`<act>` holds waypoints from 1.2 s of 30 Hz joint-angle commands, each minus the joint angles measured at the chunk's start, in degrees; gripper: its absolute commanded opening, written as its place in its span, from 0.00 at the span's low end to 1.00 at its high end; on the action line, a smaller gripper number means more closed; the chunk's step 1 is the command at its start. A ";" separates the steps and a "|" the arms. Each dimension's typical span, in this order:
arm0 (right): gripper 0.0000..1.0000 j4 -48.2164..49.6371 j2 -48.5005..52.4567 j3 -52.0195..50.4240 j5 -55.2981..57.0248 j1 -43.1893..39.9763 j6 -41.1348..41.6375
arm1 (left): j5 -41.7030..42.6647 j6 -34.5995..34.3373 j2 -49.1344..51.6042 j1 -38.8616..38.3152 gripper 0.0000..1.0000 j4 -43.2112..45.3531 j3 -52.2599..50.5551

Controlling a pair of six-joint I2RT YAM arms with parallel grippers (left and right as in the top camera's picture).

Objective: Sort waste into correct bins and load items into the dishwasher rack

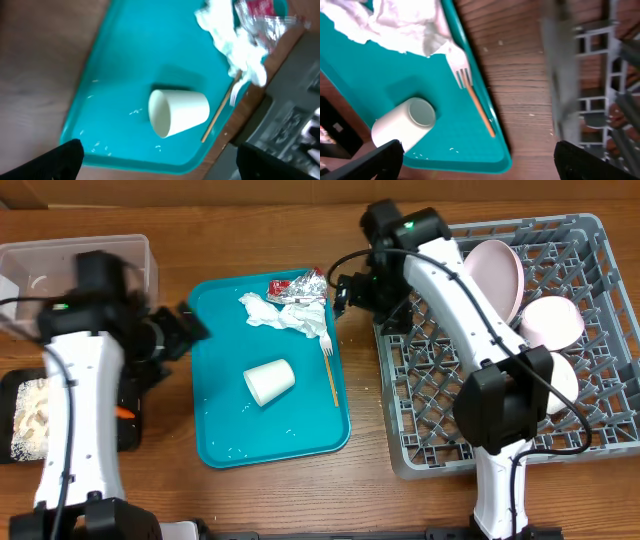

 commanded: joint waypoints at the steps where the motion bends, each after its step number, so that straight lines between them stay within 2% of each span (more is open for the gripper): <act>1: 1.00 -1.44 -1.88 1.42 -4.61 -2.91 -4.13 | -1.62 2.08 2.03 -1.92 1.00 3.61 -3.02; 3: 1.00 -2.73 -1.88 1.42 -6.23 -3.91 -7.15 | -2.89 1.92 3.30 -1.99 1.00 4.48 -3.56; 7: 1.00 -4.46 -1.88 1.42 -6.19 -4.81 -10.08 | -7.15 3.91 6.99 -1.99 0.94 3.50 -4.50; 12: 1.00 -4.55 -1.88 1.42 -5.97 -4.85 -11.02 | -7.56 8.63 11.21 -1.99 0.98 0.59 -5.66; 17: 1.00 -4.59 -1.88 1.42 -6.01 -4.74 -11.06 | -7.91 8.33 12.41 -1.99 0.98 -0.72 -5.68; 20: 0.99 -4.85 -1.88 1.42 -7.04 -4.00 -10.84 | -11.50 2.62 12.39 -1.55 0.99 0.15 -5.55; 22: 0.89 -4.59 -1.88 1.42 -2.99 -1.29 -10.75 | -10.93 1.73 12.39 -0.02 0.96 -0.63 -3.39; 24: 0.87 -4.04 -1.88 1.42 0.42 1.27 -9.66 | -11.02 1.88 12.28 1.20 0.95 -3.32 0.35; 29: 0.87 -2.32 -1.88 1.42 7.98 8.44 -3.30 | -10.84 1.29 11.85 4.48 0.93 -10.16 13.31; 30: 0.87 -1.99 -1.88 1.42 9.64 10.45 -2.16 | -10.86 0.79 11.85 5.05 0.94 -11.21 15.45; 31: 0.87 -1.70 -1.88 1.42 11.08 12.02 -1.22 | -10.84 0.55 11.85 5.55 1.00 -12.07 17.35; 36: 0.89 -0.44 -1.88 1.40 20.90 22.71 3.63 | -14.10 0.61 11.87 6.73 1.00 -12.11 19.54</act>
